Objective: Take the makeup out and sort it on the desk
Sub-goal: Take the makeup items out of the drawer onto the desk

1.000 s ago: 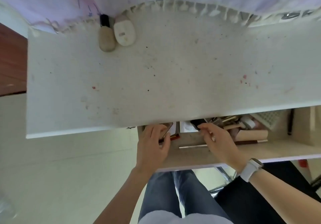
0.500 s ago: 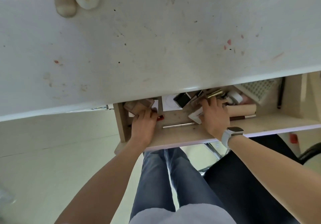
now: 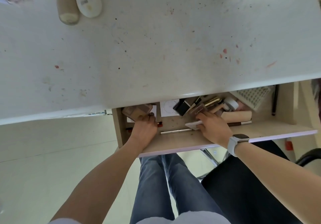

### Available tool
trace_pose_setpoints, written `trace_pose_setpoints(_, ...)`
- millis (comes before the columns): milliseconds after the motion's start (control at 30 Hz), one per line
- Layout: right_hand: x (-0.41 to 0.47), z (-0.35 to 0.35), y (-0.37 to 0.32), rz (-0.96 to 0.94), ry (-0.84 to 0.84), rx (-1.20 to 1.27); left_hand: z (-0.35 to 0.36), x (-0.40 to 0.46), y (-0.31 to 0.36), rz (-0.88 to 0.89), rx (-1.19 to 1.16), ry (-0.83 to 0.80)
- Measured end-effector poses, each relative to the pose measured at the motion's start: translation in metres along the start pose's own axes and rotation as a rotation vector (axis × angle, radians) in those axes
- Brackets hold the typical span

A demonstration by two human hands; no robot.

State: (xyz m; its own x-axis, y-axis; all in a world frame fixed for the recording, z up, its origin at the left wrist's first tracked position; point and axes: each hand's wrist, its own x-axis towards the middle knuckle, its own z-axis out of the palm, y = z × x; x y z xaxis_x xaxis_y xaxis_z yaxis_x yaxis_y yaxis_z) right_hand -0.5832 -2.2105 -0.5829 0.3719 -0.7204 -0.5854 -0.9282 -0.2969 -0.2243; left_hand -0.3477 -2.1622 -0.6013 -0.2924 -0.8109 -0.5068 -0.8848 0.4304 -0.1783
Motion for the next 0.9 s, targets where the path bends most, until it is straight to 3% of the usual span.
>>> trace_pose_setpoints(300,0.002,-0.004,-0.009,0.012,-0.042,0.032,0.004,0.005,-0.009,0.022,-0.133,-0.037)
trace_pose_setpoints(533,0.004,-0.003,-0.01,0.016,-0.023,0.034,-0.004,-0.005,-0.008,0.144,-0.075,-0.023)
trace_pose_setpoints(600,0.004,-0.004,-0.01,0.02,-0.018,0.038,0.008,-0.003,-0.005,0.132,-0.11,-0.086)
trace_pose_setpoints(900,0.004,-0.003,-0.011,0.027,-0.002,0.06,0.007,0.003,0.001,-0.006,-0.267,-0.094)
